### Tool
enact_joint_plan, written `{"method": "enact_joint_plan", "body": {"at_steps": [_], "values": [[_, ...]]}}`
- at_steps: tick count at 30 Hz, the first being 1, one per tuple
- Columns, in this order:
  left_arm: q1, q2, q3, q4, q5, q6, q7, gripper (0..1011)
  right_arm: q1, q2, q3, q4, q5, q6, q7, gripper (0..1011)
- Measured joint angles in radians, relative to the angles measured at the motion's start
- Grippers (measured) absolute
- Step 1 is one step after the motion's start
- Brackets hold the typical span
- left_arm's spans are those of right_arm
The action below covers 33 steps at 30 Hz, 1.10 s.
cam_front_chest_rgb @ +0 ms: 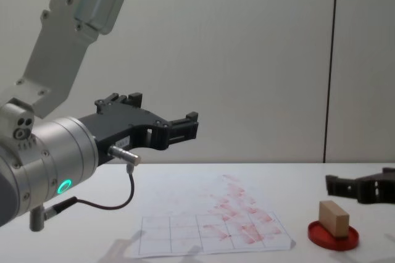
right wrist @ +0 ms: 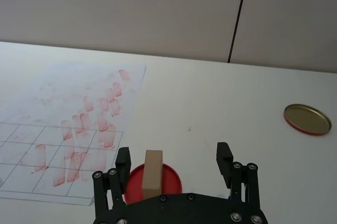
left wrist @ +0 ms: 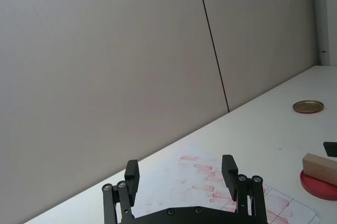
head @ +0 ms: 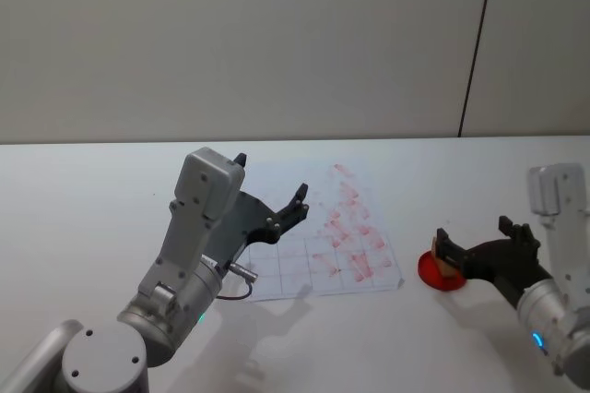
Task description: Use the one hand to pick up the stamp and affix it onto the A4 paper.
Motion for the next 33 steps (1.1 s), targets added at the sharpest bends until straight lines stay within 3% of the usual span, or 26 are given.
{"method": "enact_joint_plan", "body": {"at_steps": [9,14,25,33], "values": [[0.000,0.000,0.000,0.000,0.000,0.000,0.000,993,0.013,-0.027,-0.016,0.024,-0.014,0.036,-0.005,1001],[0.000,0.000,0.000,0.000,0.000,0.000,0.000,993,0.016,-0.038,-0.021,0.030,-0.019,0.052,-0.014,922],[0.000,0.000,0.000,0.000,0.000,0.000,0.000,993,0.027,-0.059,-0.028,0.044,-0.038,0.092,-0.036,621],[0.000,0.000,0.000,0.000,0.000,0.000,0.000,993,0.039,-0.074,-0.031,0.059,-0.057,0.122,-0.056,336]]}}
